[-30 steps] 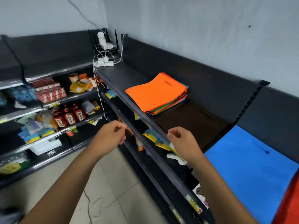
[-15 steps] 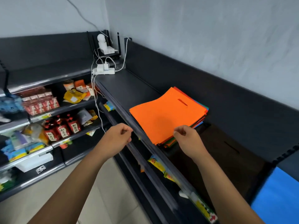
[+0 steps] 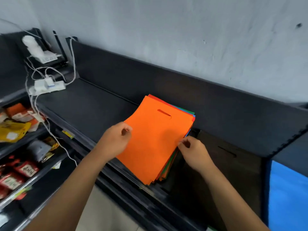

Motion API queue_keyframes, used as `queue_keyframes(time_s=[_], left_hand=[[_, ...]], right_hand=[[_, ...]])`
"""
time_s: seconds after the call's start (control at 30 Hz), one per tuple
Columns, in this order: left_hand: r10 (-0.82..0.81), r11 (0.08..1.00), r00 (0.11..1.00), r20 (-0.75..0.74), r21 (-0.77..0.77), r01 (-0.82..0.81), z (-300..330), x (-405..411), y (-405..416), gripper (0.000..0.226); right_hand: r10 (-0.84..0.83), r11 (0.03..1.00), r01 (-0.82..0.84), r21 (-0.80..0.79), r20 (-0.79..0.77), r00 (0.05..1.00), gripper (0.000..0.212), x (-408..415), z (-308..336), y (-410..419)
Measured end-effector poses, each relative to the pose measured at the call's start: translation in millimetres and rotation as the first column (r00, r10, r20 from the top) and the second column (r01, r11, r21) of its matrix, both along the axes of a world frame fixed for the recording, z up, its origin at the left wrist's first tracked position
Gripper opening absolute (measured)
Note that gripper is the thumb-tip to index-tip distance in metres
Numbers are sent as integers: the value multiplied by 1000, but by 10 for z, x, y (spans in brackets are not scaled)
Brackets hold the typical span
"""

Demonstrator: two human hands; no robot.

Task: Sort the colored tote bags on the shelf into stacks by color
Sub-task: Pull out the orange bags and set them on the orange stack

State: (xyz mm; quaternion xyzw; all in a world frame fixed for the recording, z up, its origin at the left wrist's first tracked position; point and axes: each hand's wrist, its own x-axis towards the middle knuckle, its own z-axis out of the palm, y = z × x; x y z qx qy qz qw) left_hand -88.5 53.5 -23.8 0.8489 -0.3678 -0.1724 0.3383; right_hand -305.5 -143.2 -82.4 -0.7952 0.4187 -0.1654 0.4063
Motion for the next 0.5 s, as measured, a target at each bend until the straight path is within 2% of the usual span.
queue_keyframes(time_s=[0.13,0.23,0.3,0.4,0.5], left_hand=[[-96,995,995,42,46,94,-44,284,-280,23],[-171,976,975,141,159,148,-129,507,-433,43],[-274,929,949,158,297,219,-201,602,-514,50],[-479,822,858,187,440,362,-311,626,-603,51],[-575,753,814,86,445,485,-328,686,-641,57]], right_hand=[[-121,992,121,46,-3,993,20,67,-33,58],[-245,966,247,75,-39,969,37,191,-14,174],[-314,940,320,115,-65,947,49,272,12,255],[-398,895,406,184,-81,914,62,331,-31,324],[-452,850,464,249,-107,886,50,323,-125,318]])
